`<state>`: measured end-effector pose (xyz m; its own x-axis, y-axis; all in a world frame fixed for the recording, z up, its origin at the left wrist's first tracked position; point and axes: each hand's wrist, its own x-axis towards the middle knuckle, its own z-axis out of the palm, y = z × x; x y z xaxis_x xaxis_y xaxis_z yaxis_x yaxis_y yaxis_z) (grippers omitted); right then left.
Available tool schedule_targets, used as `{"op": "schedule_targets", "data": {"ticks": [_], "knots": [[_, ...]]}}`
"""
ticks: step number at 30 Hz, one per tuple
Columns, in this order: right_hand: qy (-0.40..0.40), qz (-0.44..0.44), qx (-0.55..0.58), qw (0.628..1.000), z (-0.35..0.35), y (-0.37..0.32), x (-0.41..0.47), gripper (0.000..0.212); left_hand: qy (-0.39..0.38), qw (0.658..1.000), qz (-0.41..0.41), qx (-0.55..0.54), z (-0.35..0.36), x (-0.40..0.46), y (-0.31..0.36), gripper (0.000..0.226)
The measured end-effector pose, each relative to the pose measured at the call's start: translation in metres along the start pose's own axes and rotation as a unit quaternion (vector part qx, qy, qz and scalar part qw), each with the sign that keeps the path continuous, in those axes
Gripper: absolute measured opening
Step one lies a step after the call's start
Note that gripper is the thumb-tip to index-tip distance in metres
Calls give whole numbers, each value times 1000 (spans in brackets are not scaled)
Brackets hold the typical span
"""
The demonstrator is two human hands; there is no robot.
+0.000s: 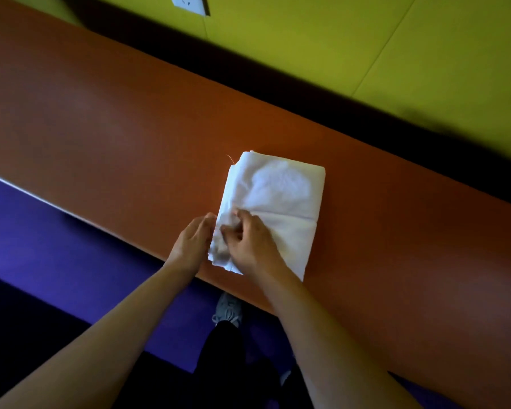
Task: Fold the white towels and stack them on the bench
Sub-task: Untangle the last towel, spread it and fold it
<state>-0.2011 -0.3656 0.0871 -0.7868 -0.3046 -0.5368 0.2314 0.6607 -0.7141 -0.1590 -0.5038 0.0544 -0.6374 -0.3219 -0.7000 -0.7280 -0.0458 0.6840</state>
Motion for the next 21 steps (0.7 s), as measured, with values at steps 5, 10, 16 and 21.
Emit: {"op": "schedule_targets", "data": {"ticks": [5,10,16,21], "knots": [[286,9,-6,958,-55,55,-20,26,-28,967,54,247,22,-9,14,79],[195,172,142,955,-61,100,-27,47,-13,972,32,234,39,-9,20,81],[179,146,330,915,-63,95,-31,27,-52,987,17,153,38,-16,21,71],[223,96,314,918,-74,100,-51,36,-62,978,95,173,54,-39,29,67]]}}
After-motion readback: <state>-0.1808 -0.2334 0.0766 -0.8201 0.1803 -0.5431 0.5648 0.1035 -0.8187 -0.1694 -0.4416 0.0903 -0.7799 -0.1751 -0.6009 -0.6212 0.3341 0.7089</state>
